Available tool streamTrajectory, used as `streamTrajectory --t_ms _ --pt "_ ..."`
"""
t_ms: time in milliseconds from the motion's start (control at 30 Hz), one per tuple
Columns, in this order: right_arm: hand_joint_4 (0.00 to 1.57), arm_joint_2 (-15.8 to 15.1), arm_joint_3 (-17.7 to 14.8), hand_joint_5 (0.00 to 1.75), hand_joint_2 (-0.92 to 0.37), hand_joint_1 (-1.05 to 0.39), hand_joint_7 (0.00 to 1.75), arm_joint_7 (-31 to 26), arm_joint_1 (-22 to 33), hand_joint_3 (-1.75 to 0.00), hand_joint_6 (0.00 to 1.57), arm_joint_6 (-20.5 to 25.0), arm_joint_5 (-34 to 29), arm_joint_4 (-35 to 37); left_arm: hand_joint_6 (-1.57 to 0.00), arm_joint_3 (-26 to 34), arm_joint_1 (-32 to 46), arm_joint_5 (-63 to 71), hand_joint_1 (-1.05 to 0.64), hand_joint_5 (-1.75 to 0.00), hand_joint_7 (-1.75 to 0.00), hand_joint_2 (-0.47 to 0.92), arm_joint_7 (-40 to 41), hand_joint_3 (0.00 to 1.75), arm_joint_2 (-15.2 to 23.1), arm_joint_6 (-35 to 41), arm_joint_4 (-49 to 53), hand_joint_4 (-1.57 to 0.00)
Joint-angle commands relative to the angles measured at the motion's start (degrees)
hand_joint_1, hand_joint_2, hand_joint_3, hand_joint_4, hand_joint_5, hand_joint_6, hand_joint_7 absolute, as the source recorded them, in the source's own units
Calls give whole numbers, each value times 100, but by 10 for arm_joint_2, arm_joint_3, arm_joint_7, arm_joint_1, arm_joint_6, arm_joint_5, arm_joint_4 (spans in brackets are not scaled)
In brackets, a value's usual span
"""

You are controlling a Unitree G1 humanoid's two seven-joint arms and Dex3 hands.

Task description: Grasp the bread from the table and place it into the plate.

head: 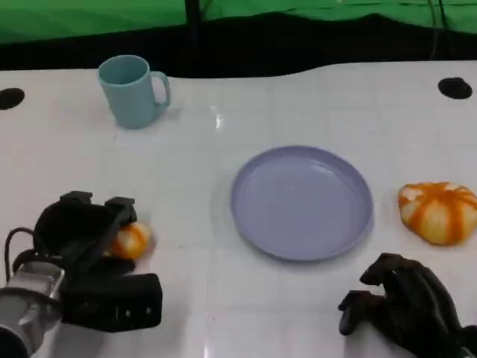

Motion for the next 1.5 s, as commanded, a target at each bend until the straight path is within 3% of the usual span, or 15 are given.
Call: streamTrajectory --t_ms 33,167,233,767,867,967,1067,1100,1200,1233,1267,1300,1333,1433,1500 --pt "157 -6 -2 73 -72 -104 36 0 -10 -1 157 -8 -1 9 -62 -8 -1 -2 -33 -175 -132 77 55 60 -5 -16 35 -68" --pt "157 -6 -2 72 -72 -103 36 0 -11 0 157 -7 1 11 -45 -10 -5 -1 -30 -175 -169 63 79 89 -6 -18 37 -66" --pt "157 -6 -2 72 -72 -104 36 -1 -11 0 157 -6 0 11 -43 -11 -6 -2 -30 -175 -173 60 83 94 -6 -18 38 -66" --pt "157 -6 -3 72 -72 -104 36 -3 -12 0 157 -6 0 13 -42 -7 -9 -8 -30 -175 -175 56 92 101 -2 -23 23 -66" --pt "157 -6 -3 72 -72 -104 36 -6 -15 0 157 -5 -2 17 -52 4 -10 -14 -29 -175 -158 57 101 95 5 -27 -10 -70" --pt "157 -4 -1 73 -73 -105 37 -6 -11 0 157 -8 -3 14 -43 16 -15 -30 -32 -175 -167 67 89 84 2 -36 -45 -66" --pt "157 -5 0 73 -72 -105 37 -2 -7 0 157 -8 -1 10 -94 26 -24 -43 -28 -175 -57 79 74 40 -5 -46 -93 -72" --pt "157 -5 0 73 -72 -105 36 -2 -7 0 157 -9 -2 10 -102 27 -23 -43 -28 -175 -37 82 73 33 -5 -45 -98 -72" --pt "157 -5 -1 73 -72 -105 36 -1 -7 0 157 -6 0 10 -108 28 -23 -45 -27 -175 -25 84 68 29 -5 -47 -111 -73" --pt "157 -6 -1 72 -71 -104 36 0 -7 0 157 -4 2 10 -94 28 -26 -45 -29 -175 -76 84 68 29 -6 -51 -115 -75" --pt "157 -6 -1 72 -71 -104 36 1 -6 0 157 -4 2 10 -84 28 -32 -46 -29 -175 -102 84 63 30 -10 -52 -121 -76" --pt "157 -6 0 71 -71 -104 35 2 -6 0 157 -5 1 10 -68 29 -36 -47 -29 -175 -144 83 60 31 -12 -53 -126 -75" --pt "157 -6 0 71 -71 -104 34 2 -6 0 157 -8 0 11 -63 29 -40 -48 -29 -175 -155 83 56 33 -15 -55 -129 -76" --pt "157 -6 0 71 -72 -105 34 4 -7 0 157 -10 0 13 -70 31 -45 -48 -28 -175 -150 82 51 38 -21 -57 -132 -79" --pt "157 -6 -1 71 -72 -104 34 8 -8 0 157 -10 1 15 -65 31 -46 -47 -28 -175 -160 82 51 41 -24 -54 -134 -80"
